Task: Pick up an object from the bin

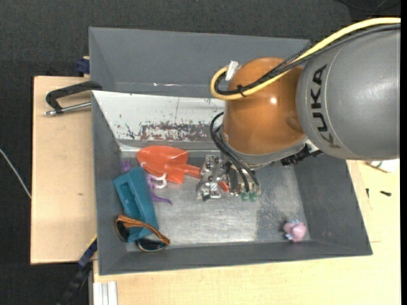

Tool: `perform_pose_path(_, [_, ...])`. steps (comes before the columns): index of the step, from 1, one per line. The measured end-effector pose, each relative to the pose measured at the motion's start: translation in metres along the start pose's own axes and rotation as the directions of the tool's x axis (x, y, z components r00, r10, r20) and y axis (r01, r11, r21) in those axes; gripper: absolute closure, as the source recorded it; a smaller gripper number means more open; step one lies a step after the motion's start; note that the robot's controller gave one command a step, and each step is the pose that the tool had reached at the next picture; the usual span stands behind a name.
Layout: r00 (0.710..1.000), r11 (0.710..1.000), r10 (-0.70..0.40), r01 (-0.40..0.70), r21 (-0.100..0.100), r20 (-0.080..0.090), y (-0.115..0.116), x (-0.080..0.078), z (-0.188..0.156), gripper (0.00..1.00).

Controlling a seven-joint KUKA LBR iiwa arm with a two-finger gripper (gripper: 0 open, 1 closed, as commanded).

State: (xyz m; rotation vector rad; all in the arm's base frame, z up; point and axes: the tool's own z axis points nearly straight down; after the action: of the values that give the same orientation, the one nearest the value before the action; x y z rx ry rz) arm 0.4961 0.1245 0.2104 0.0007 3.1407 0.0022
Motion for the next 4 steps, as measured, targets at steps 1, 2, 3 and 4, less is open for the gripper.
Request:
perform_pose_path(1, [1.000,1.000,0.000,0.000,0.000,0.000,0.000,0.000,0.000,1.00])
perform_pose_path(2, [1.000,1.000,0.015,-0.015,0.000,0.005,0.051,-0.008,0.041,1.00])
perform_pose_path(3, [0.999,0.999,0.050,-0.050,-0.002,-0.006,0.072,-0.020,0.054,1.00])
perform_pose_path(4, [0.998,0.998,0.067,-0.067,-0.002,-0.001,0.065,-0.025,0.044,1.00])
